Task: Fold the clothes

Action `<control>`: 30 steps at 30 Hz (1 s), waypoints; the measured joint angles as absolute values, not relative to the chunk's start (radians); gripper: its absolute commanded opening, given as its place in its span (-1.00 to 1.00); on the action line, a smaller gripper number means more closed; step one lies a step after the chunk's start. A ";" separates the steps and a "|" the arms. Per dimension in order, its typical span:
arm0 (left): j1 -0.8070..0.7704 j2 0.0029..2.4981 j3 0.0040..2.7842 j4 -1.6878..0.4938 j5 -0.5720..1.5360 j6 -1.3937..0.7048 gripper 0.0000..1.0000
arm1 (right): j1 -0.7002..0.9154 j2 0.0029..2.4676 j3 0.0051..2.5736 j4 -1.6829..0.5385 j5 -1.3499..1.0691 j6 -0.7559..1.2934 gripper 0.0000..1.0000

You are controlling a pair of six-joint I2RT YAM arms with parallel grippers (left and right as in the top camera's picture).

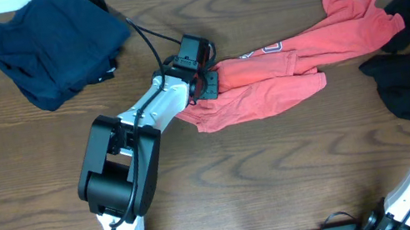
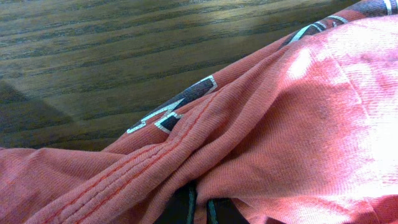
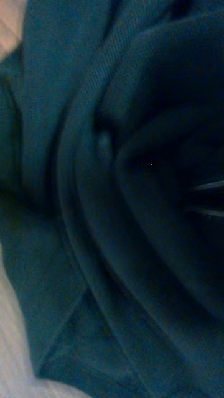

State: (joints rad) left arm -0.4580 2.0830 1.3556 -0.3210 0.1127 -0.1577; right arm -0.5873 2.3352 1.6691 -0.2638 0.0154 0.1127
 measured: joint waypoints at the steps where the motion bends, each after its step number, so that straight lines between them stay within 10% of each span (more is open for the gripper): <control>1: -0.458 2.083 1.356 -0.321 0.113 -0.158 -0.88 | -0.592 2.348 1.709 -0.312 0.015 0.110 -0.83; 7: -0.458 2.083 1.356 -0.320 0.112 -0.158 -0.88 | -0.613 2.402 2.033 -0.673 -0.007 0.091 -0.82; 13: -0.458 2.083 1.356 -0.318 0.111 -0.158 -0.88 | -0.612 2.395 2.360 -1.058 -0.111 0.085 -0.27; 30: -0.454 2.084 1.357 -0.326 0.109 -0.158 -0.88 | -0.419 2.355 2.456 -1.623 -0.342 0.059 -0.41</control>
